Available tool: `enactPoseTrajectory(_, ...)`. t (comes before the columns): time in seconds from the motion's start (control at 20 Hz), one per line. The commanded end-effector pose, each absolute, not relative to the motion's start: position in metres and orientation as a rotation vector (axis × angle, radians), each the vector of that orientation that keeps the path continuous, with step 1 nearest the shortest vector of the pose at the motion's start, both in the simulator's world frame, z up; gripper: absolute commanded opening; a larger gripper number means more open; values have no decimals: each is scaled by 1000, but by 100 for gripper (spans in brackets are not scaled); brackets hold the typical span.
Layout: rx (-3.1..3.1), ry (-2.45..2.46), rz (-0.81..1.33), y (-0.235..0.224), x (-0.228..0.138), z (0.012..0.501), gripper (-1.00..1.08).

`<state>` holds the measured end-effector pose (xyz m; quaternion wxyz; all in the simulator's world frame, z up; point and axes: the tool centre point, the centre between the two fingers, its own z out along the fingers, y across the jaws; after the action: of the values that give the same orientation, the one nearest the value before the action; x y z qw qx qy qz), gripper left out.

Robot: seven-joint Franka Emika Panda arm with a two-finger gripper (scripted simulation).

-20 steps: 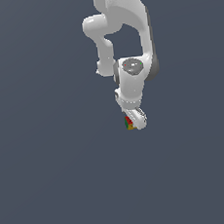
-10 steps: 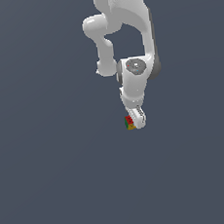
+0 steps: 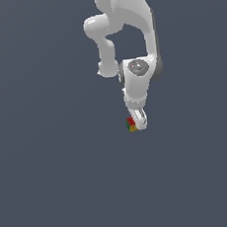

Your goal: Pick up the object and move it to a goal position.

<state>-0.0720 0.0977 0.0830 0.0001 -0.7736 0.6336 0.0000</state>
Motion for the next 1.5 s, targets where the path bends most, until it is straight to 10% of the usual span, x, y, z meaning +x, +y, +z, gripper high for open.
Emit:
enactPoseTrajectory(0.0, -2430, 1991, 0, 98, -72, 80, 100)
enactPoseTrajectory(0.75, -2426, 1996, 0, 98, -73, 33, 100)
enactPoseTrajectory(0.8, -2426, 1996, 0, 98, -73, 33, -100)
enactPoseTrajectory(1.45, -2425, 1996, -1, 99, -71, 36, -100)
